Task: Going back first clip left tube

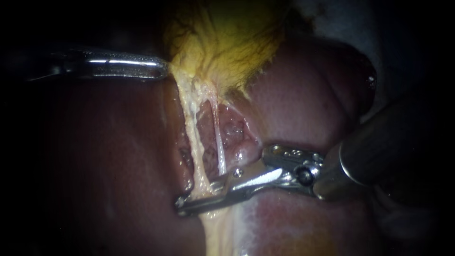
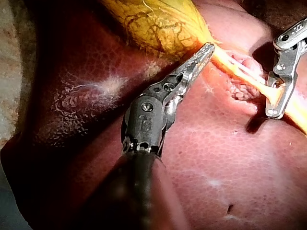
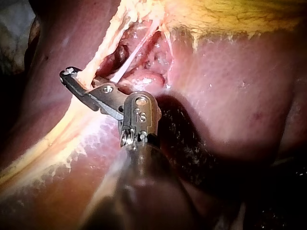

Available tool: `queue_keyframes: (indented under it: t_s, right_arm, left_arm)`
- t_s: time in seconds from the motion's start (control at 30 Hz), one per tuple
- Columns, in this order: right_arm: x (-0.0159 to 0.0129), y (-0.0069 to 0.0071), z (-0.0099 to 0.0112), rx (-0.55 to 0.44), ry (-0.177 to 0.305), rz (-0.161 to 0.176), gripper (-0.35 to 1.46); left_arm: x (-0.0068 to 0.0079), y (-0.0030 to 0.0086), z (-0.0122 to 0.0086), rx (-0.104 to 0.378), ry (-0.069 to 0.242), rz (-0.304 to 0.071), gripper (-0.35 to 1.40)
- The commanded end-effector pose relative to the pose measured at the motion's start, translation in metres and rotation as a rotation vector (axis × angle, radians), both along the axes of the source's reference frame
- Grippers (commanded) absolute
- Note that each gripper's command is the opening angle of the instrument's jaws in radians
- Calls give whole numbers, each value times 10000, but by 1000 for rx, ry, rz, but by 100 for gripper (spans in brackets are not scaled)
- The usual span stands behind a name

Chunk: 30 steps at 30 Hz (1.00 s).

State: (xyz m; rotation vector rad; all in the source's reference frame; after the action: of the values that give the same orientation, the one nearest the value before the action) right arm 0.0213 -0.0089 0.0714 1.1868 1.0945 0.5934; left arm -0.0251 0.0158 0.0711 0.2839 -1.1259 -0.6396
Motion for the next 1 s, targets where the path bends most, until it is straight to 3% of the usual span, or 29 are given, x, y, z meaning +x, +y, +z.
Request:
queue_keyframes:
  t_s: [0.03,0.1,0.17,0.2,0.3,0.5,0.6,0.83,1.0]
  right_arm:
    - [0,0,-1,0,0,1,-35]
    - [1,0,0,0,-1,2,-35]
    - [1,2,2,-117,43,18,-26]
    - [3,4,4,-192,64,37,-1]
    - [3,10,9,-213,40,86,38]
    - [-11,17,13,-428,41,165,54]
    - [-23,21,4,-531,23,157,54]
    - [-70,46,-43,-726,-71,84,56]
    - [-104,60,-70,-779,-73,90,57]
  left_arm:
    - [0,0,0,0,0,0,-35]
    - [0,0,0,0,0,0,-35]
    - [0,0,0,0,0,0,-35]
    - [0,0,0,0,0,0,-35]
    - [0,0,0,0,0,0,-35]
    - [2,0,0,-1,1,-1,-35]
    - [3,0,0,0,1,-1,-35]
    - [4,0,0,-1,3,-3,-35]
    - [4,0,0,-1,3,-3,-35]
